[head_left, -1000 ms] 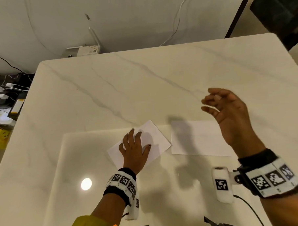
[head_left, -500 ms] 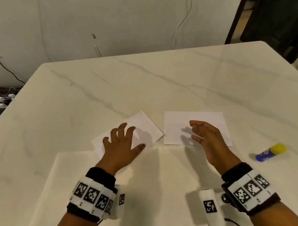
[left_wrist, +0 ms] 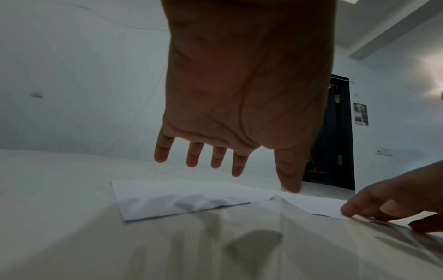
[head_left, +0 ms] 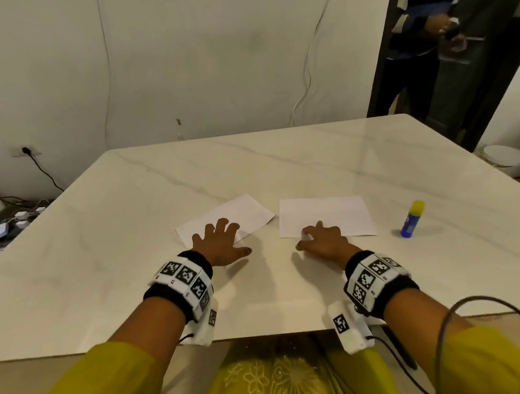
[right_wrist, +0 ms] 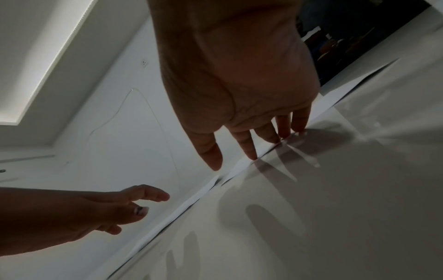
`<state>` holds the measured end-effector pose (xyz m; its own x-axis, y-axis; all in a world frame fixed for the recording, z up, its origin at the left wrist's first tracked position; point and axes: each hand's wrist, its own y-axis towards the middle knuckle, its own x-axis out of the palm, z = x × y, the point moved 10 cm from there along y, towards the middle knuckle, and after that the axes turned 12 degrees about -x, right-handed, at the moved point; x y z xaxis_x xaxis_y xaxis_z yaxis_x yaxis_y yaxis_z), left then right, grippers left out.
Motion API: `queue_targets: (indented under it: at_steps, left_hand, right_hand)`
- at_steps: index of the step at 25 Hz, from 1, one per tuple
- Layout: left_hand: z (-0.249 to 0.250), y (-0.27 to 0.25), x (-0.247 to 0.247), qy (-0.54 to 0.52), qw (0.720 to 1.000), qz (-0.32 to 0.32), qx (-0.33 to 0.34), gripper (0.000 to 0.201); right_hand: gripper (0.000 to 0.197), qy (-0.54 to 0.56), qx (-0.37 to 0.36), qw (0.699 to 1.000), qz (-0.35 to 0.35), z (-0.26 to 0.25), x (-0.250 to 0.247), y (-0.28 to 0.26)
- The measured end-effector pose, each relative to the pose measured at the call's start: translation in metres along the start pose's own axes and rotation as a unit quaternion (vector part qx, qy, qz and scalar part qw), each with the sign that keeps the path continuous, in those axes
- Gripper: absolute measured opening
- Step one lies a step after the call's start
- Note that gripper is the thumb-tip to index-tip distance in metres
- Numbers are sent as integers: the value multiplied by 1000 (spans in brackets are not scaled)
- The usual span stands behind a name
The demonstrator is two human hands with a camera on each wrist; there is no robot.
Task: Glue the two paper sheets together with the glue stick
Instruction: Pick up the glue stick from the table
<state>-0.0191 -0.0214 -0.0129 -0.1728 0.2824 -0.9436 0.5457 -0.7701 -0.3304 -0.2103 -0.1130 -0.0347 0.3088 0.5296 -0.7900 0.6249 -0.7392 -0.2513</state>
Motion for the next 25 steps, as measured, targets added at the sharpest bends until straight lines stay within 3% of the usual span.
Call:
queue_targets:
  at_steps: [7,12,17,19,21,22,24,25]
  left_hand:
    - [-9,15,22,46,995,-89,1,70]
    - [8,11,17,80,993,-81,16,67]
    - [25,7,14,65,994,-77,35,67]
    - [29,-6,15,45,996,-64,52,66]
    - [29,-20,10,10,997,-33,70,68]
    - [26,-26,7,-12,997,-19,73,69]
    - [18,-37,4,-42,997,-11,64,70]
    - [12,-40,5,-43,997,-16,55,71]
  right_hand:
    - [51,-92,-13,996,4,-8,10,-18]
    - [48,-114,-24,993,13,-11,10,-31]
    - [37,-49,-47,997,39,-10,5,-37]
    - [26,34,-74,992,93,-7,-7,-47]
    - [10,143,-70,954,253,12,-45,-65]
    - [12,200,-42,914,351,33,-67,-78]
    - [33,300,43,811,500,80,-96,-105]
    - [46,332,88,772,536,103,-103,-114]
